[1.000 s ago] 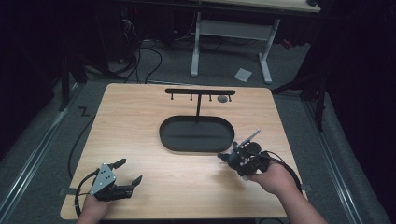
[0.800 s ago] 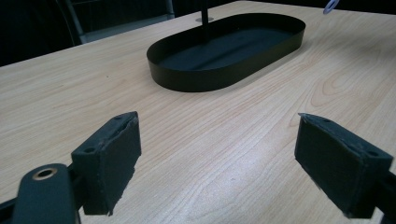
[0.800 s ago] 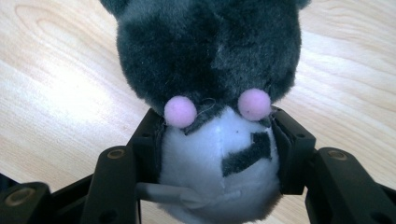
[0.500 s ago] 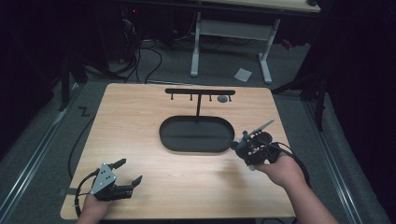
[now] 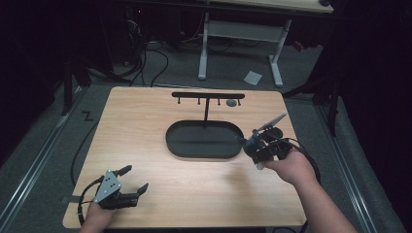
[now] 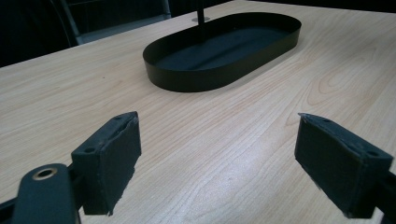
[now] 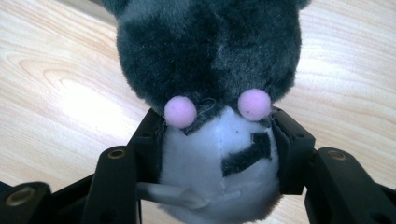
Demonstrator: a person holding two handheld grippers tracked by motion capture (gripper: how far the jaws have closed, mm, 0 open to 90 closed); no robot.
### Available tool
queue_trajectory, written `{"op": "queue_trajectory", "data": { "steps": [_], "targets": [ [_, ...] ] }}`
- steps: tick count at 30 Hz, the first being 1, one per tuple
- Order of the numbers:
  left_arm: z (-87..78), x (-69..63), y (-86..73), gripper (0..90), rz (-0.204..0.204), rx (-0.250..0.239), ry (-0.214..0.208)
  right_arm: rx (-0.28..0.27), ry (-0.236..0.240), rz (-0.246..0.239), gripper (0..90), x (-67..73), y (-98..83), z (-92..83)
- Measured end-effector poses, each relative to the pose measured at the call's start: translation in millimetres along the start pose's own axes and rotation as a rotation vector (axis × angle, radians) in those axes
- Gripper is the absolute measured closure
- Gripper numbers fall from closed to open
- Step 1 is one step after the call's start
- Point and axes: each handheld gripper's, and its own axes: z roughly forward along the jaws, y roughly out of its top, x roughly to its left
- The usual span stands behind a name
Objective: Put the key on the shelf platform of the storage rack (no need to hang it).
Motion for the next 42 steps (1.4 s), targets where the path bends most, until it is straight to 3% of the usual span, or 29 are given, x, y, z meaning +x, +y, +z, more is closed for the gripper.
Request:
{"op": "queue_trajectory", "data": {
  "steps": [16, 42],
  "targets": [
    [-0.4, -0.9, -0.1, 15.1, 0.010, -0.003, -0.005, -0.061, 0.004, 0.030, 47.4, -3.3, 36.3, -17.2],
    [-0.7, -0.5, -0.2, 15.1, 0.007, -0.005, -0.005, -0.138, -0.011, 0.040, 47.5, -0.1, 74.9, -48.2]
  ]
}}
